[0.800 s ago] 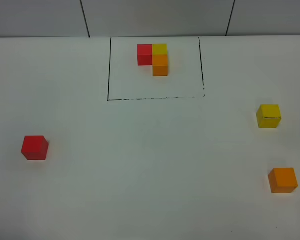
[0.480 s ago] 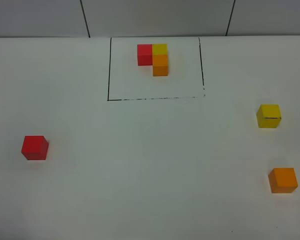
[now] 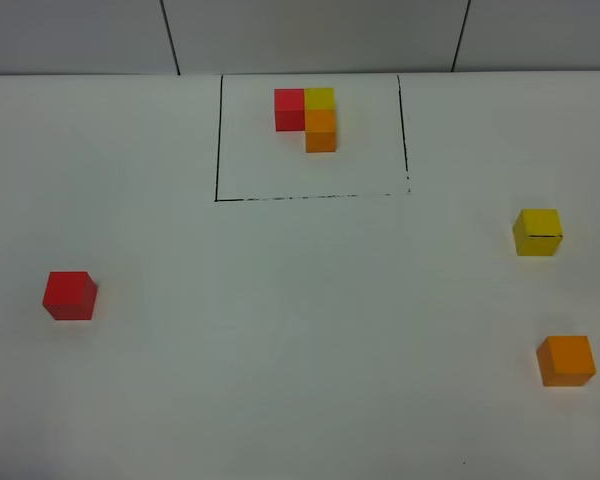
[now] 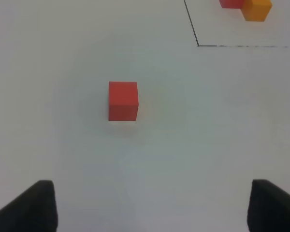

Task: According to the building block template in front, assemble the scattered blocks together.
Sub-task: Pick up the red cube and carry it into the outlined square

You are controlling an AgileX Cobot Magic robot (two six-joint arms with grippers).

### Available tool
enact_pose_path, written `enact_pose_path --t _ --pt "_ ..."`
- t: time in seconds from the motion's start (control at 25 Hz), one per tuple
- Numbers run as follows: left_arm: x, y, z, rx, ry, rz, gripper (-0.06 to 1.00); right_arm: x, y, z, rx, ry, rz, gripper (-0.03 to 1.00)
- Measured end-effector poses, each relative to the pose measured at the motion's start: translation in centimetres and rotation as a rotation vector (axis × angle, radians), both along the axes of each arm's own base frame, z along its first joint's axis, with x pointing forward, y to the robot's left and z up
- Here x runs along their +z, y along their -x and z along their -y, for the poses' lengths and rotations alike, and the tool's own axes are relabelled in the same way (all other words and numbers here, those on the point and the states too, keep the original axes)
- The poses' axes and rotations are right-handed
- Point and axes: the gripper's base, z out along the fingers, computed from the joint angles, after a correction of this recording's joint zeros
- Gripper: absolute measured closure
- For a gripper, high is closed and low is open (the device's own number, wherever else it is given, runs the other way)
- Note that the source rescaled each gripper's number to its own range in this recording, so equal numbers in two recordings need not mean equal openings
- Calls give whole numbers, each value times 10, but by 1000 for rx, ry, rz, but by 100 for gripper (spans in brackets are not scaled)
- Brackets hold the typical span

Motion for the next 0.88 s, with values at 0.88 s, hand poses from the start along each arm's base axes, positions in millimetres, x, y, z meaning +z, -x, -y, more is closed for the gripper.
enact_pose_path --t 0.88 --pt "0 0 0 0 0 0 19 0 0 0 0 0 0 18"
